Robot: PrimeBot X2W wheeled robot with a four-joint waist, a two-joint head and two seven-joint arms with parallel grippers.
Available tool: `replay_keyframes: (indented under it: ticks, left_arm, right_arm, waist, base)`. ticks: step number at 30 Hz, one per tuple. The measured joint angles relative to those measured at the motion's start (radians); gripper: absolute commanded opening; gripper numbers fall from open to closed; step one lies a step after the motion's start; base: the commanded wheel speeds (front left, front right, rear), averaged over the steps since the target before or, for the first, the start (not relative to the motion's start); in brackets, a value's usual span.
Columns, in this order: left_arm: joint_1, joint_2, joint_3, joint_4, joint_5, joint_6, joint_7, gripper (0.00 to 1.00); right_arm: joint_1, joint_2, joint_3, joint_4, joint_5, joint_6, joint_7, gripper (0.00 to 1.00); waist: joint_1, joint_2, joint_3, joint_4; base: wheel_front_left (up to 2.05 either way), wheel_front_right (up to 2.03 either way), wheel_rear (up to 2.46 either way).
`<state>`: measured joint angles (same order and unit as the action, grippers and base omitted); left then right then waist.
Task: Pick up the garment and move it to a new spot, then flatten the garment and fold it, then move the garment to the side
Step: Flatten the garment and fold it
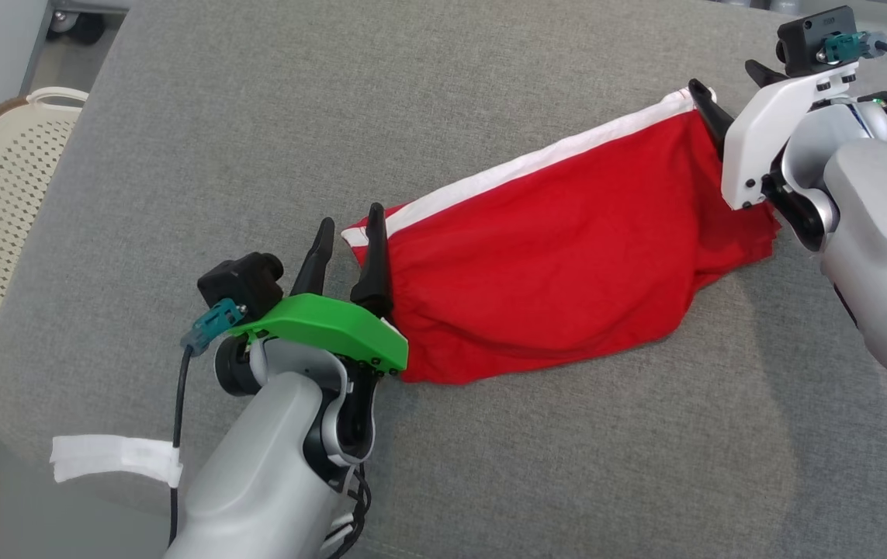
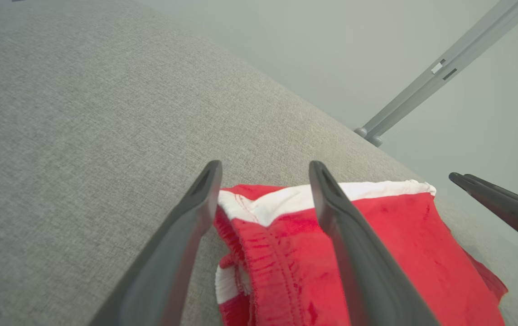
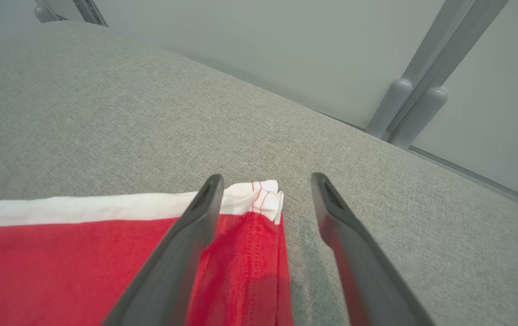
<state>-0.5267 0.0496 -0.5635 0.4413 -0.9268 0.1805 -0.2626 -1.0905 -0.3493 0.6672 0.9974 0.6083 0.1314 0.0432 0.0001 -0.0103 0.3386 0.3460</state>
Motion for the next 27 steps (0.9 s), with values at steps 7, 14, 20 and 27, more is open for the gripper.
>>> replay_keyframes:
  ticks: [7,14,20,27]
  left_arm:
    - [0.076,0.000,0.084,-0.073,0.153,-0.008,-0.001,1.00]
    - [0.179,0.000,0.179,-0.189,0.230,-0.028,-0.002,1.00]
    - [0.257,0.000,0.224,-0.269,0.241,-0.027,-0.002,1.00]
    - [0.303,0.000,0.242,-0.312,0.243,-0.022,-0.002,1.00]
  right_arm:
    - [0.012,-0.025,0.054,-0.005,0.056,0.000,-0.008,1.00]
    - [0.053,-0.050,0.108,-0.014,0.134,0.000,0.045,1.00]
    - [0.065,-0.065,0.129,-0.013,0.204,0.000,0.101,1.00]
    - [0.079,-0.072,0.153,0.000,0.263,0.000,0.165,1.00]
  waist:
    - [0.0000,0.0000,-0.020,-0.019]
    - [0.0000,0.0000,-0.043,-0.043]
    - [0.0000,0.0000,-0.042,-0.029]
    - [0.0000,0.0000,-0.039,0.002]
  base:
    - [0.00,0.00,0.00]
    - [0.00,0.00,0.00]
    - [0.00,0.00,0.00]
    - [0.00,0.00,0.00]
